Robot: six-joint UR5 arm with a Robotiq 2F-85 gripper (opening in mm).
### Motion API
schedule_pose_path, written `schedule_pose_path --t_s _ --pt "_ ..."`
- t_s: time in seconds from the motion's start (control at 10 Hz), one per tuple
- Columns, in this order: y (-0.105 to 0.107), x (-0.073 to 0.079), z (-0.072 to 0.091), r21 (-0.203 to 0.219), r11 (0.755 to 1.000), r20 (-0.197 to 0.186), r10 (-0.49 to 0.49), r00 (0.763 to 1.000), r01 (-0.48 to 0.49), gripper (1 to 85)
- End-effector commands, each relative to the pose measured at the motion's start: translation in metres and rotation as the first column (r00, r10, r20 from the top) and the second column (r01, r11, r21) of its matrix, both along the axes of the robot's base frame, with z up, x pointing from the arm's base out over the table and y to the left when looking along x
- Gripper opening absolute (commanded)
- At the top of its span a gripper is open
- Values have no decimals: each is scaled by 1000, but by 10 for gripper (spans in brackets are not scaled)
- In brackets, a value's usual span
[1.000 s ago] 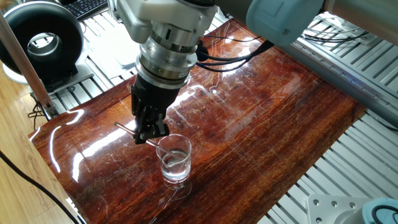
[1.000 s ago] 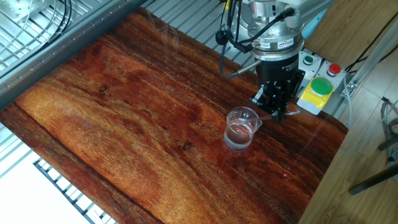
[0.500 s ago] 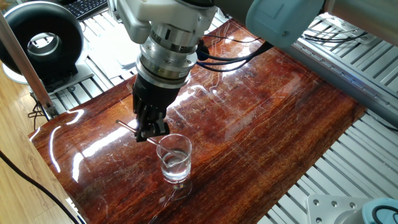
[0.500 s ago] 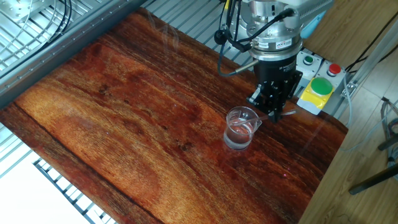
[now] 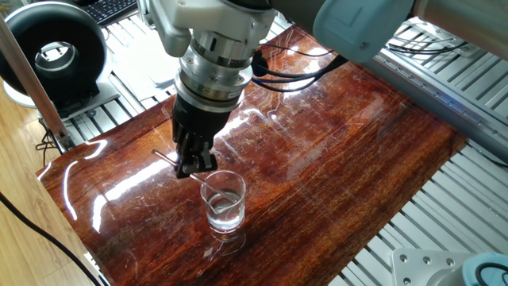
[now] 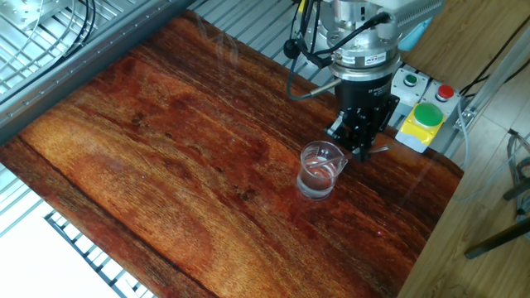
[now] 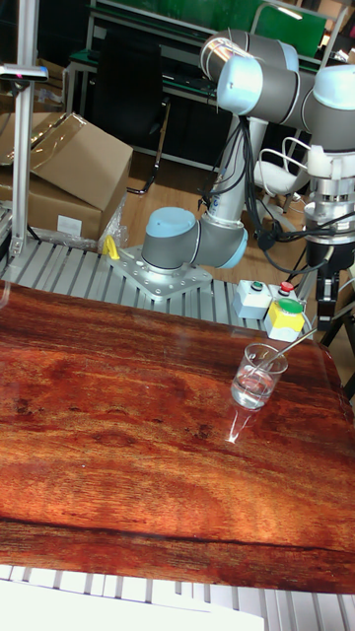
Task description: Stir the beaker with a glass rod
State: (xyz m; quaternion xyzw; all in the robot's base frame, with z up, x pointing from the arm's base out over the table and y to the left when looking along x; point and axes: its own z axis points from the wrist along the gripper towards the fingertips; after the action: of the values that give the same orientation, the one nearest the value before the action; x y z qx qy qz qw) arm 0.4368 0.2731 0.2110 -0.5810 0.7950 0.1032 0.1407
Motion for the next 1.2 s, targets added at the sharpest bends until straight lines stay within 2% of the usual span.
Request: schedule_pose_path --t_s 0.0,0.5,0.8,1.1 --pt "2 2 3 14 1000 1 -19 1000 19 10" --pt "3 4 3 20 999 4 -32 999 32 10" --pt "4 14 6 34 997 28 -68 997 68 10" --pt "-8 23 19 74 992 35 -101 994 99 10"
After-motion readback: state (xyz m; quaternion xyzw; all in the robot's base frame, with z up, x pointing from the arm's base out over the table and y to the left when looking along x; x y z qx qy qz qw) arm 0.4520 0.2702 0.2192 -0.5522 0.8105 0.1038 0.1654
